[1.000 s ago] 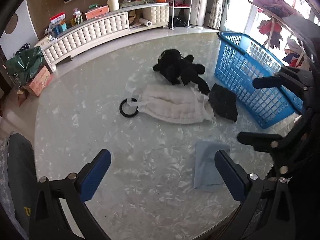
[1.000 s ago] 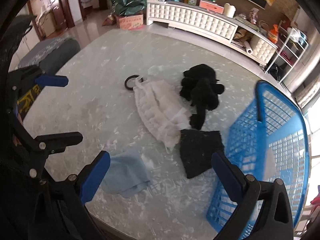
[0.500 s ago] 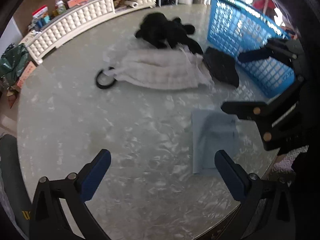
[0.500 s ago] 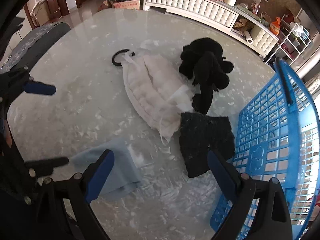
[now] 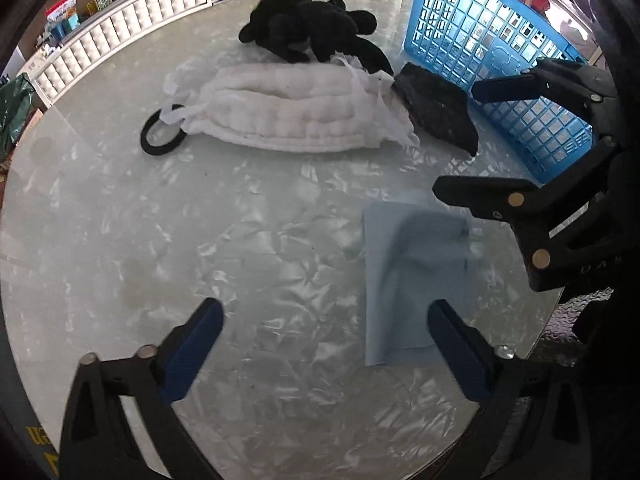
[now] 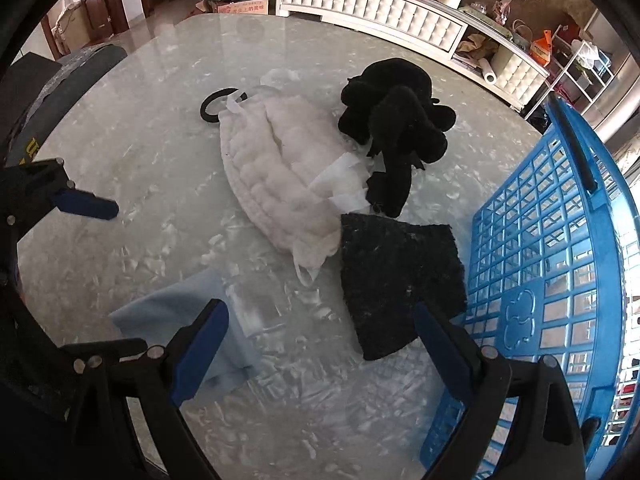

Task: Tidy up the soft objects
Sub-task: 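Grasp the light blue cloth with the left tool while the right tool grasps the black felt square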

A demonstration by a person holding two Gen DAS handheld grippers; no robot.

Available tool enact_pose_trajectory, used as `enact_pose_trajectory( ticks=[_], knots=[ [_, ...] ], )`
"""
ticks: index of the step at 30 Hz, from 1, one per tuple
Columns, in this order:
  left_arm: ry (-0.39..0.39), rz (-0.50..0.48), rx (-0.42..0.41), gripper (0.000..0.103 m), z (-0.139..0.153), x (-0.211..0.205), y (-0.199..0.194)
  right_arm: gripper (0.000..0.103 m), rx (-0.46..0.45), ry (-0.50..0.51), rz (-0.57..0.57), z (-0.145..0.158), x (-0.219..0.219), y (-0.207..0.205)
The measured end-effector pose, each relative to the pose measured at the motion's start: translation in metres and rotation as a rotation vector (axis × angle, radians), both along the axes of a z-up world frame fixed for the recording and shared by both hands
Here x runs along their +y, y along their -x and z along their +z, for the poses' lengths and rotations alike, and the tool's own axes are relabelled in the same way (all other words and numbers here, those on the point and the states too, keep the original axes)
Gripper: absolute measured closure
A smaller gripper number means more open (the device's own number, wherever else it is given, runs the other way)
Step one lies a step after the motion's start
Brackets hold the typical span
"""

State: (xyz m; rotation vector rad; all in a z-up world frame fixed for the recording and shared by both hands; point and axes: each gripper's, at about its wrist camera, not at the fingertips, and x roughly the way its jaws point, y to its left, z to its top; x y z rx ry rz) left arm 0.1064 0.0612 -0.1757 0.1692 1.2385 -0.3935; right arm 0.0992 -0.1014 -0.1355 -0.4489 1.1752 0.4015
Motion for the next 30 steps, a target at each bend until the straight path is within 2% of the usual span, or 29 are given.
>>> enact_pose_trajectory(
  ticks=[2,4,5,6,8,15,19,22,24,29,30],
  knots=[
    [0.012,0.002,0.019,0.023,-0.004,-0.001,0.000,0.009,-0.005,0.004,-0.003,-0.001,-0.001,0.000],
    [0.000,0.005,0.009,0.034,-0.006,-0.004,0.001,0.009,-0.006,0.002,-0.008,-0.001,-0.002,0.000],
    [0.000,0.003,0.007,0.049,-0.006,-0.006,0.000,0.009,-0.003,0.000,-0.011,-0.002,-0.001,-0.002],
    [0.002,0.004,0.003,0.072,-0.006,-0.006,0.000,0.009,-0.001,-0.004,-0.014,-0.002,-0.001,-0.002],
    [0.009,0.019,-0.003,0.095,-0.003,-0.004,-0.001,0.009,0.006,-0.010,-0.020,-0.003,-0.002,-0.004],
    [0.027,-0.015,0.032,0.100,-0.003,-0.006,0.001,0.009,0.017,-0.015,-0.044,-0.007,-0.005,-0.010],
    [0.021,0.003,0.026,0.101,-0.001,-0.001,-0.001,0.009,0.016,-0.003,-0.060,-0.010,-0.004,-0.014],
    [0.045,0.019,0.019,0.101,0.004,0.005,-0.004,0.010,0.006,0.021,-0.067,-0.016,-0.003,-0.017],
    [0.048,0.021,0.010,0.101,0.010,0.009,0.001,0.018,0.005,0.041,-0.084,-0.022,-0.003,-0.021],
    [0.052,0.017,0.004,0.101,0.012,0.008,0.003,0.026,-0.006,0.052,-0.111,-0.027,-0.007,-0.029],
    [0.054,0.017,0.004,0.101,0.012,0.009,0.003,0.031,-0.008,0.050,-0.112,-0.026,-0.007,-0.030]
  ],
)
